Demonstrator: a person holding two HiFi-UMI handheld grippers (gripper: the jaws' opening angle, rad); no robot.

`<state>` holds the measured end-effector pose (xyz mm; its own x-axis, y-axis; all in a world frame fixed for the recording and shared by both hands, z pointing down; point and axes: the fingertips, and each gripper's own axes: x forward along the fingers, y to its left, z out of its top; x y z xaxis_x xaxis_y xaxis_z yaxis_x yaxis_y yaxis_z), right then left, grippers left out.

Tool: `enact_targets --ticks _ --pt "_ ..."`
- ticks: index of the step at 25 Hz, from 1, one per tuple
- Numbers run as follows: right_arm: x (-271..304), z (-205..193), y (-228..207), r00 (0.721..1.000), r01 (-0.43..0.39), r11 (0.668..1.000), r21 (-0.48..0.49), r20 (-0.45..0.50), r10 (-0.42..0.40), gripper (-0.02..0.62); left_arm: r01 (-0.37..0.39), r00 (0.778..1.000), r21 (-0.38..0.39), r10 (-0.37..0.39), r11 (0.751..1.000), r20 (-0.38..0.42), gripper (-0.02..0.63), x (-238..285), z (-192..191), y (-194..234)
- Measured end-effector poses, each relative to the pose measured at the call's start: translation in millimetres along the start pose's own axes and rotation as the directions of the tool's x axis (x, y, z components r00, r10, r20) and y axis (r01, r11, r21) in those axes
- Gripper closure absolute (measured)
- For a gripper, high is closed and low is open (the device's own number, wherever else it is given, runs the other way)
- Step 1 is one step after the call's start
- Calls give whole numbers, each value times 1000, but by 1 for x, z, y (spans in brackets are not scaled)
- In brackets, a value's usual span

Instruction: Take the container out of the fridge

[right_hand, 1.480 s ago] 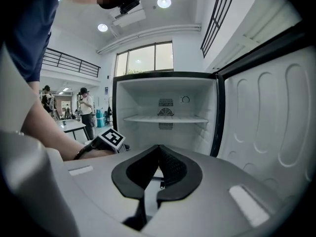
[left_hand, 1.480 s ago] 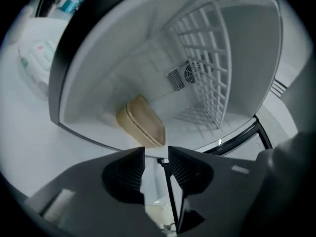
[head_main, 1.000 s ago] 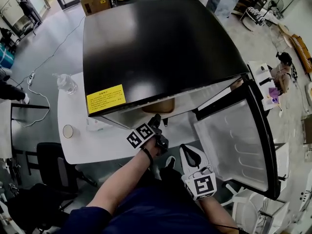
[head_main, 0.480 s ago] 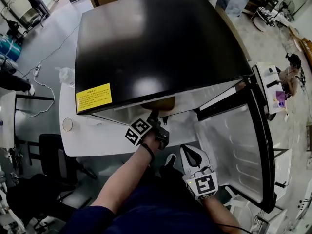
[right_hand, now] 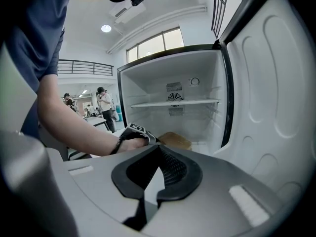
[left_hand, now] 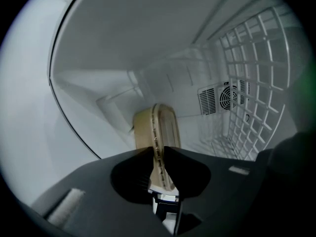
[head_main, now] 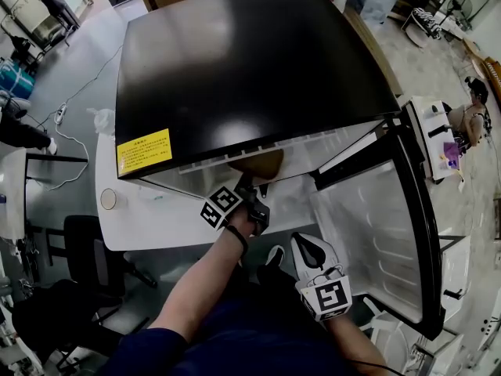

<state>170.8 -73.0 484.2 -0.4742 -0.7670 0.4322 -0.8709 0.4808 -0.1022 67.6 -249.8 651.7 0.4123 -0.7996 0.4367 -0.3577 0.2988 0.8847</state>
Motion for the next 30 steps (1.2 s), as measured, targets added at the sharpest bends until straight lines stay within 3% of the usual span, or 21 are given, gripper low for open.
enact_targets --ticks 2,13,23,30 --pt "0 1 2 1000 -7 1000 -4 1 7 589 17 1000 22 -17 1000 -11 554 -2 -1 -3" --pt "2 -5 12 1000 -23 1000 9 10 23 589 9 996 69 -2 998 -91 557 -30 -12 9" --pt "4 -8 21 998 -70 998 8 12 70 589 13 974 159 23 987 -224 557 -75 -47 19" --pt "-2 -9 30 994 -111 994 -19 22 111 589 -13 962 185 62 983 -265 557 -121 -58 39"
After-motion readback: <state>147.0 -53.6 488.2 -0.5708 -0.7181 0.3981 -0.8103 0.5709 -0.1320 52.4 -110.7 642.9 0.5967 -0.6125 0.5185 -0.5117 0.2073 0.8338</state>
